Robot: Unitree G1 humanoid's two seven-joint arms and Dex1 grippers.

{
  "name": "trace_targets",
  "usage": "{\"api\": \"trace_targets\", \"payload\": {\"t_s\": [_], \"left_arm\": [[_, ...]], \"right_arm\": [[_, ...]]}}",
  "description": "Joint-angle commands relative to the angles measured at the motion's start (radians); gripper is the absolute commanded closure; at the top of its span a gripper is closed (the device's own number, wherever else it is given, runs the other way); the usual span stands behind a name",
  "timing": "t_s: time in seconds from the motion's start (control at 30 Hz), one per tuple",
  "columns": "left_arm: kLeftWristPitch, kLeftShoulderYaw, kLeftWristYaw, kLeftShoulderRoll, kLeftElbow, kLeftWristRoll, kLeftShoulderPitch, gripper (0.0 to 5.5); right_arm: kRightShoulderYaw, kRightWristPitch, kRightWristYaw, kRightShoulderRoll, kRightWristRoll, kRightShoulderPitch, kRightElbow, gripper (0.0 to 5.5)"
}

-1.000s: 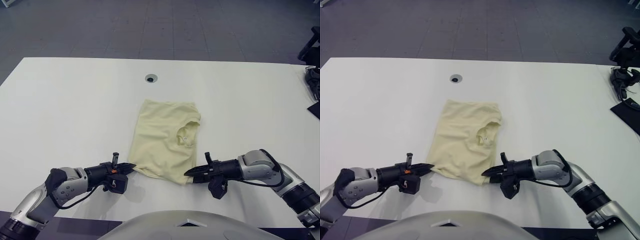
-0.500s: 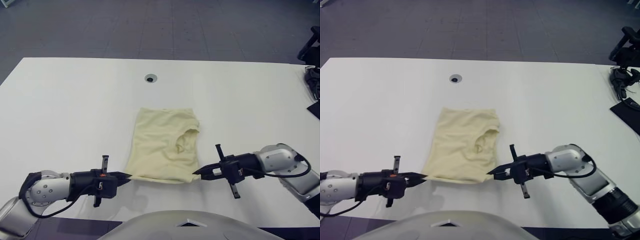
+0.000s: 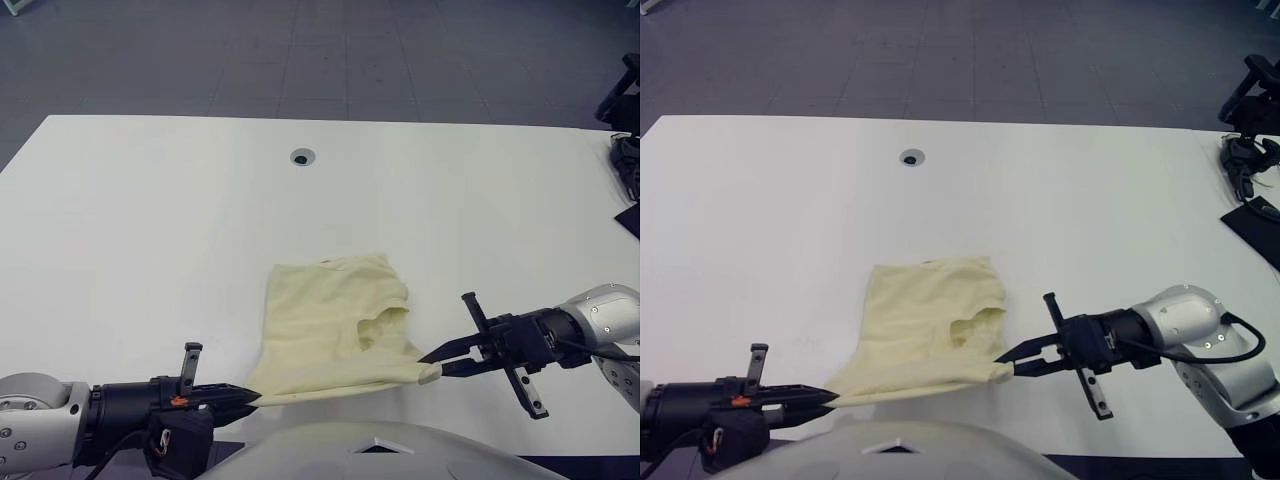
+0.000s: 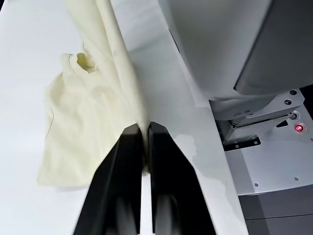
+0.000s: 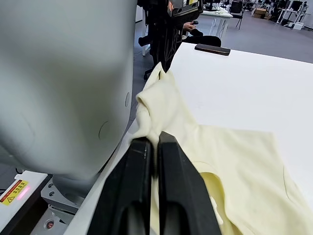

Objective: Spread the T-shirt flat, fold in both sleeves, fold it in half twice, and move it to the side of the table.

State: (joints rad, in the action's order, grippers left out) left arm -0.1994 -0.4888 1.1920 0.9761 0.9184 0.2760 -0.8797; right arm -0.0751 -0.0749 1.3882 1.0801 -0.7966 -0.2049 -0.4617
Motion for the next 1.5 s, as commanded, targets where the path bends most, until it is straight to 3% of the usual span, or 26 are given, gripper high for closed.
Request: {"api": "trace_targets", "payload": {"t_s": [0.03,0.13,0.27,0.5,0.77,1.1,1.23,1.27,1.4,1.5], "left_arm": [[0.015,0.049,0.022,0.028,-0.042,-0.036,0.061,5.47],[0.041,0.105,0.017,0.08,-0.101,-0.047,0.203,5.47],[0.101,0.237,-0.049,0.1,-0.271,-0.06,0.535,5.47],[0.086,0.497,-0.07,0.02,-0.57,-0.19,0.876,5.47],[0.071,0.678,-0.049,-0.095,-0.841,-0.255,1.119,5.47],[0.006,0.709,-0.111,-0.182,-0.961,-0.282,1.147,5.47],[-0.011,0.713,-0.171,-0.227,-1.014,-0.3,1.153,5.47],[0.002,0.706,-0.219,-0.245,-1.034,-0.323,1.158,5.11],[0.004,0.648,-0.496,-0.366,-1.163,-0.395,1.237,4.52],[-0.001,0.631,-0.574,-0.409,-1.186,-0.397,1.236,4.0]], "right_arm": [[0.029,0.009,0.012,-0.038,0.062,0.034,0.065,5.5],[0.026,-0.001,0.002,-0.074,0.127,0.105,0.124,5.5],[-0.016,-0.044,-0.113,-0.204,0.309,0.302,0.3,5.5],[-0.054,-0.117,-0.141,-0.322,0.456,0.485,0.542,5.5],[-0.084,-0.188,-0.09,-0.359,0.54,0.549,0.748,5.5],[-0.075,-0.253,-0.139,-0.427,0.599,0.603,0.901,5.5],[-0.067,-0.24,-0.161,-0.442,0.597,0.607,0.905,4.64],[-0.066,-0.239,-0.165,-0.444,0.6,0.61,0.905,4.49],[-0.056,-0.273,-0.263,-0.459,0.659,0.642,0.969,3.87],[-0.067,-0.302,-0.278,-0.461,0.689,0.647,1.006,3.37]]}}
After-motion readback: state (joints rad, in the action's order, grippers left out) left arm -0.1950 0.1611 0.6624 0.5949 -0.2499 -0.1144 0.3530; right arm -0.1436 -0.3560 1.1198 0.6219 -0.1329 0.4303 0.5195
